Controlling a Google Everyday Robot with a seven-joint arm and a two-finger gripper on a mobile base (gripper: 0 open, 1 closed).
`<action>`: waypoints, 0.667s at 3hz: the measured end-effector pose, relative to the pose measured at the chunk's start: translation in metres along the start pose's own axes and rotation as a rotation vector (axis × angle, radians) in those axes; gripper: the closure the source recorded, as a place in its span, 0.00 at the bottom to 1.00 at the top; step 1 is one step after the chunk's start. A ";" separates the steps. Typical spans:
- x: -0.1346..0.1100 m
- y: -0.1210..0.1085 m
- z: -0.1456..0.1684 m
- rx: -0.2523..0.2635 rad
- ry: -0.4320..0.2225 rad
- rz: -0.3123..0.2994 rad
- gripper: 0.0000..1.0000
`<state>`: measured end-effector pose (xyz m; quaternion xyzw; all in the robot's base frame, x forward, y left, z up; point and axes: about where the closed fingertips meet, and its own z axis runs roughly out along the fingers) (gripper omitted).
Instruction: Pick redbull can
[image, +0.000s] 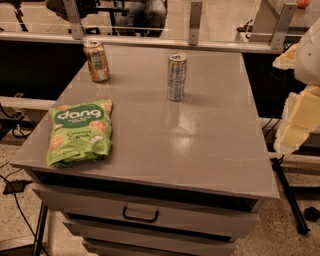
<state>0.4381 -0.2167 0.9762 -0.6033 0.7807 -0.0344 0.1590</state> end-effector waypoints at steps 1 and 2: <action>-0.002 -0.002 0.000 0.003 -0.009 -0.002 0.00; -0.011 -0.011 -0.001 0.015 -0.048 -0.008 0.00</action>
Offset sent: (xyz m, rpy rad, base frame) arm 0.0250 0.0126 0.0067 0.0797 -0.0356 0.0340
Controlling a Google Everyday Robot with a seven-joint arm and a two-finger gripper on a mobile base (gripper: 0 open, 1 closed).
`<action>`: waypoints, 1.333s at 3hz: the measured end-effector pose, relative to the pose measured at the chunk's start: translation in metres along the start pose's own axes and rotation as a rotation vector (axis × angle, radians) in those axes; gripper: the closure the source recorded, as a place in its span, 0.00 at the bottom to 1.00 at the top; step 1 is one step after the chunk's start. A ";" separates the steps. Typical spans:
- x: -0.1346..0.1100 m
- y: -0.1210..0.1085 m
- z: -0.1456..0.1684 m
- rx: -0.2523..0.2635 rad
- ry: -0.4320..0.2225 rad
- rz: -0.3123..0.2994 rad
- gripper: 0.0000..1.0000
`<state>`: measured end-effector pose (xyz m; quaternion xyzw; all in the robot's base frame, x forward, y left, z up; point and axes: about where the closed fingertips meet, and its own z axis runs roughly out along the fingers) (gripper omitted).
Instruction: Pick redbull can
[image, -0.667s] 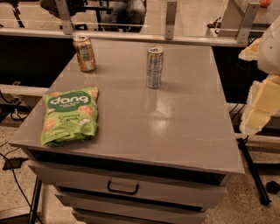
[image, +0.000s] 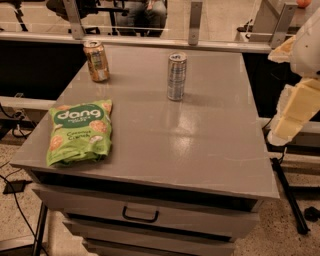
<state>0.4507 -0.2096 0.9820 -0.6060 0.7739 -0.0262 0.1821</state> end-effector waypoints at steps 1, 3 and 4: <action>-0.024 -0.026 0.008 0.019 -0.060 -0.023 0.00; -0.092 -0.081 0.022 0.065 -0.217 -0.076 0.00; -0.117 -0.106 0.028 0.076 -0.278 -0.061 0.00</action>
Offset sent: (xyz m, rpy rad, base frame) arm 0.1126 0.0773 0.0257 0.1670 -0.1565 0.1377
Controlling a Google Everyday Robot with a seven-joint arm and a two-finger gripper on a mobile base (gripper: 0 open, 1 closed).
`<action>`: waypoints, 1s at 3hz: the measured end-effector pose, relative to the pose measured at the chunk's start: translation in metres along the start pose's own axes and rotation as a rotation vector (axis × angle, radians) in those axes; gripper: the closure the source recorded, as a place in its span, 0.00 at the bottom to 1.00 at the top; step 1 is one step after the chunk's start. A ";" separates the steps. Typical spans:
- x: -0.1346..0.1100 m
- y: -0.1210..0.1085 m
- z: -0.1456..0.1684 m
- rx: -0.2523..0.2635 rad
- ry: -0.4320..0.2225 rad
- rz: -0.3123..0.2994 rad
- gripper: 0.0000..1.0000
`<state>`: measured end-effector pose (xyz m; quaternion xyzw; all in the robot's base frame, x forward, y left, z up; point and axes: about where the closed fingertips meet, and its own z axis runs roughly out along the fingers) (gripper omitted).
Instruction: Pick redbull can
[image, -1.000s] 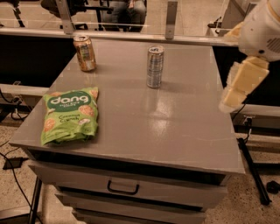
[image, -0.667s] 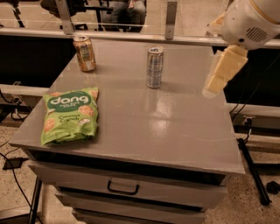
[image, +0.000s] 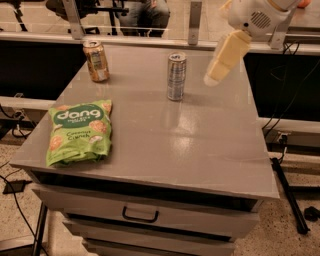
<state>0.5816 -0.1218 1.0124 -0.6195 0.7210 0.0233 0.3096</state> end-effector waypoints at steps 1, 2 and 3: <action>-0.011 -0.024 0.016 0.006 -0.058 0.070 0.00; -0.026 -0.040 0.034 -0.006 -0.122 0.141 0.00; -0.034 -0.048 0.055 -0.002 -0.133 0.190 0.00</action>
Offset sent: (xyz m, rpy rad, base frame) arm 0.0796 0.0451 0.0008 0.2848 0.0647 -0.1113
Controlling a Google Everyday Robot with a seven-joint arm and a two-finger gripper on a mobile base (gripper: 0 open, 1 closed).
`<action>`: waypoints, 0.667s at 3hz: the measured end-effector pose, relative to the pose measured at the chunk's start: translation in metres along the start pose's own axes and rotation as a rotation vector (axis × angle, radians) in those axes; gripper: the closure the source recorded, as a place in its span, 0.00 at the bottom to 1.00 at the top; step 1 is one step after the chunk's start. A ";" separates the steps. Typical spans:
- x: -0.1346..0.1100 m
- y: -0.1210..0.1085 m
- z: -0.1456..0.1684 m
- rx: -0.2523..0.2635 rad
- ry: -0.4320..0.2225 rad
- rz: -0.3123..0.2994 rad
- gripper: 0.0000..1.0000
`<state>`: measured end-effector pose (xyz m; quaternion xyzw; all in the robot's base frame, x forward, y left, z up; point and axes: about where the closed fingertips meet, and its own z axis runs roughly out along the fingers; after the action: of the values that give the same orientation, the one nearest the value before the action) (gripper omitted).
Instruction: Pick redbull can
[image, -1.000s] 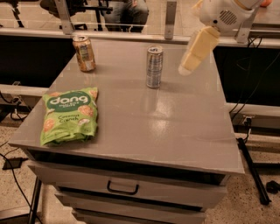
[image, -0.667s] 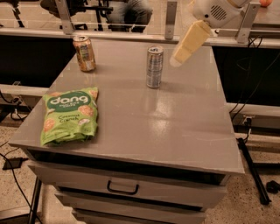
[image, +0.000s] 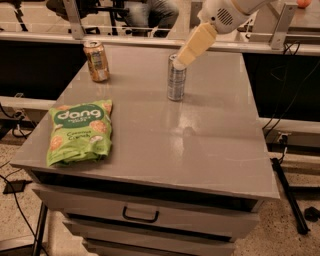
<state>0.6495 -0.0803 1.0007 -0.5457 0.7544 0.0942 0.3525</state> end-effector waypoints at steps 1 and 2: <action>0.007 -0.004 0.029 0.021 0.017 0.052 0.00; 0.012 0.001 0.050 0.024 0.035 0.066 0.00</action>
Offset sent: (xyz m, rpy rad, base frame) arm 0.0233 0.0232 -0.0647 -0.0175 0.0388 -0.0983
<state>0.6684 -0.0634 0.9563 -0.5179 0.7790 0.0871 0.3425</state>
